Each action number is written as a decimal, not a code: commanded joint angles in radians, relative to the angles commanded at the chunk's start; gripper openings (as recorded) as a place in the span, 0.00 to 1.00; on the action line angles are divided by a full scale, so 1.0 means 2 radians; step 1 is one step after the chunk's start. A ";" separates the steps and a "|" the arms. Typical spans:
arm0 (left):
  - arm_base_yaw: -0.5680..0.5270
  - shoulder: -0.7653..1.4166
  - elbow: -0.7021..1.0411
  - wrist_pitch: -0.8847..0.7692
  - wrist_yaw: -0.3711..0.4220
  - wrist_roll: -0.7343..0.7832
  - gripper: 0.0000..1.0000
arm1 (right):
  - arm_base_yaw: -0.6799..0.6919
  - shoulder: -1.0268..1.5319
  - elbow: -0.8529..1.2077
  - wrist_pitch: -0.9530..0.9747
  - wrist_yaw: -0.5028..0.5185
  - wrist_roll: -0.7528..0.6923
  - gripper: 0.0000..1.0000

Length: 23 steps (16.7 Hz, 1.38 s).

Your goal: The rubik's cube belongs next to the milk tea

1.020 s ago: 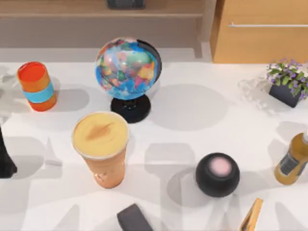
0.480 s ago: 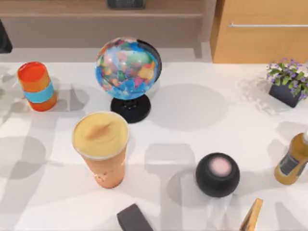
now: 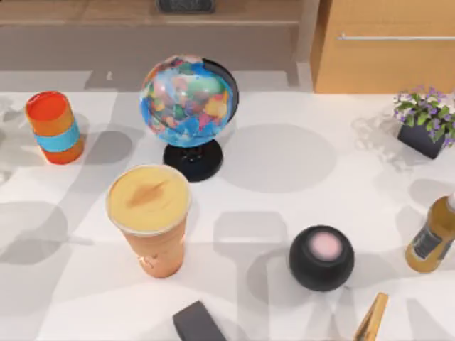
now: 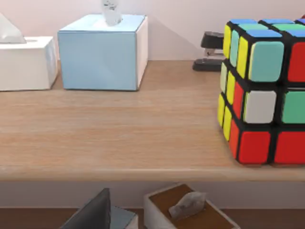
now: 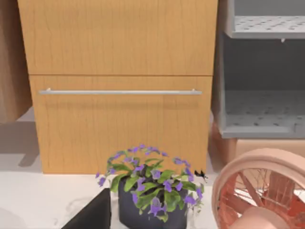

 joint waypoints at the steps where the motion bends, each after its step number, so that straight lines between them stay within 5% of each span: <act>1: -0.008 0.032 0.029 0.003 -0.007 0.000 1.00 | 0.000 0.000 0.000 0.000 0.000 0.000 1.00; 10: -0.033 0.121 0.113 0.011 -0.030 0.001 1.00 | 0.000 0.000 0.000 0.000 0.000 0.000 1.00; 23: -0.006 0.234 0.255 -0.020 -0.001 0.001 1.00 | 0.000 0.000 0.000 0.000 0.000 0.000 1.00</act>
